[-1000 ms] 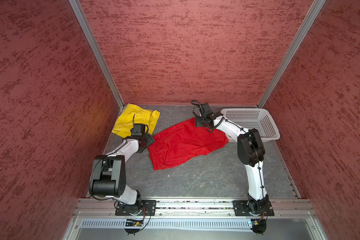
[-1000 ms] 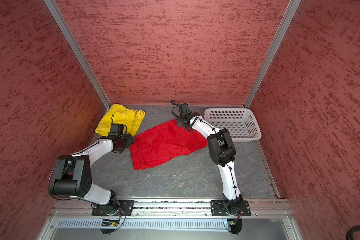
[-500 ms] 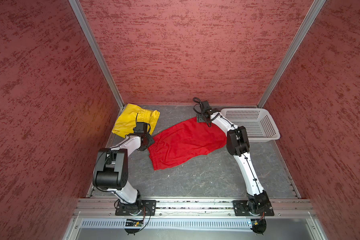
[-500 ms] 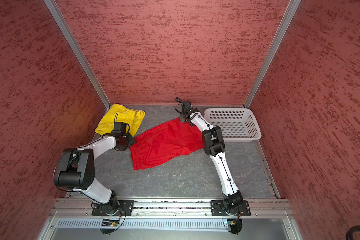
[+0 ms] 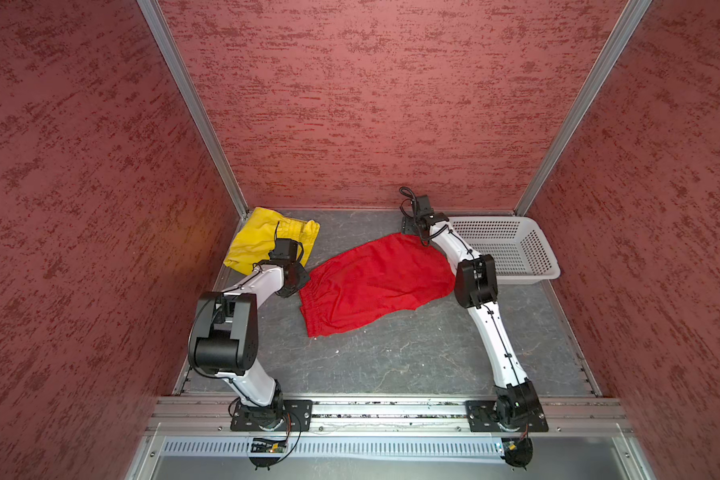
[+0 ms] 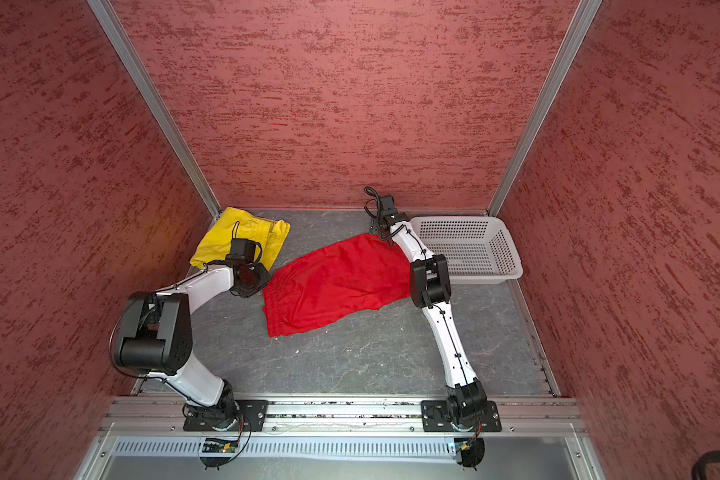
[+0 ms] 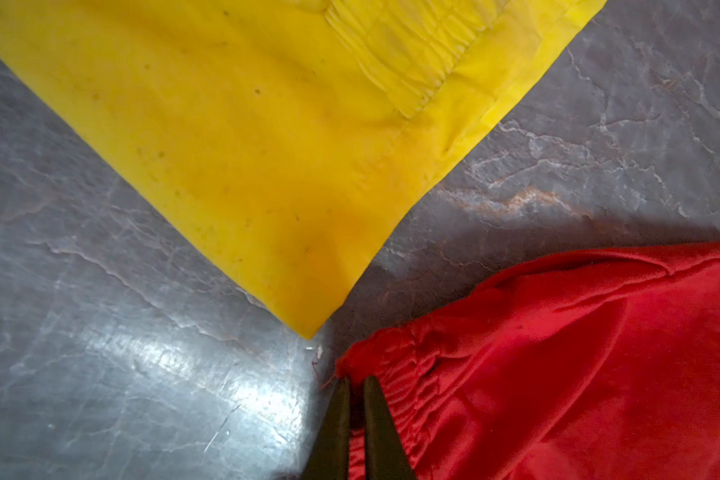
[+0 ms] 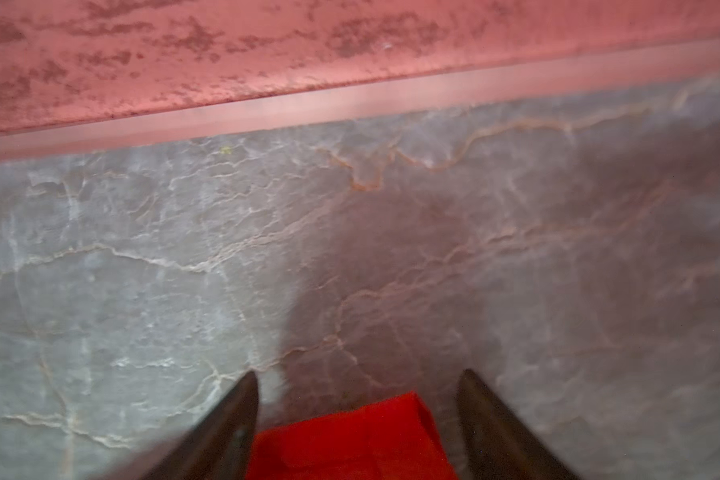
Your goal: Fold and stack the shorts
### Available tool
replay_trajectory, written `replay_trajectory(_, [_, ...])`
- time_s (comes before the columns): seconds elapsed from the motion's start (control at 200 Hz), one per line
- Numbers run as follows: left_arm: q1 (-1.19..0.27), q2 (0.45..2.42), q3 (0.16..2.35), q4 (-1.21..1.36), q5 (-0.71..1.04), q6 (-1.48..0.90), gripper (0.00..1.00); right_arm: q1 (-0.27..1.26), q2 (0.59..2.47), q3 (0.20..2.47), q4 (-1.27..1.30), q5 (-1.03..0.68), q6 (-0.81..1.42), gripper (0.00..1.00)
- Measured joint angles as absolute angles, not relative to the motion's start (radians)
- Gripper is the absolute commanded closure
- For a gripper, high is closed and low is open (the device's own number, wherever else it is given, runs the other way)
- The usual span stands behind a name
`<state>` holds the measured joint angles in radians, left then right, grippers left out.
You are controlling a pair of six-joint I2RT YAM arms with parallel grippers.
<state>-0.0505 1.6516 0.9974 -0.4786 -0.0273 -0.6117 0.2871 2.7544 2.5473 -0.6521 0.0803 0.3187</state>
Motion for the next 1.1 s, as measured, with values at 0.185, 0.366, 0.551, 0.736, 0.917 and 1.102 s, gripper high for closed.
replay_trajectory(0.185, [-0.051, 1.679, 1.047, -0.498, -0.023, -0.612, 0.97, 0.290, 2.755, 2.547, -0.655, 0.034, 0.328, 0.95])
replay_trajectory(0.366, [-0.051, 1.688, 1.122, -0.518, -0.012, -0.612, 1.00, 0.290, 2.745, 2.547, -0.657, 0.025, 0.323, 1.00])
replay_trajectory(0.551, [-0.053, 1.631, 1.223, -0.522, 0.007, -0.600, 1.00, 0.289, 2.614, 2.514, -0.689, 0.041, 0.302, 1.00])
replay_trajectory(0.736, [-0.053, 1.513, 1.321, -0.531, 0.022, -0.586, 1.00, 0.289, 2.286, 2.330, -0.668, 0.081, 0.283, 1.00])
replay_trajectory(0.917, [-0.052, 1.296, 1.250, -0.532, 0.020, -0.588, 0.98, 0.290, 1.888, 1.998, -0.566, 0.126, 0.286, 1.00])
replay_trajectory(1.102, [-0.055, 1.027, 1.031, -0.557, 0.040, -0.623, 0.99, 0.291, 1.509, 1.538, -0.477, 0.126, 0.348, 1.00])
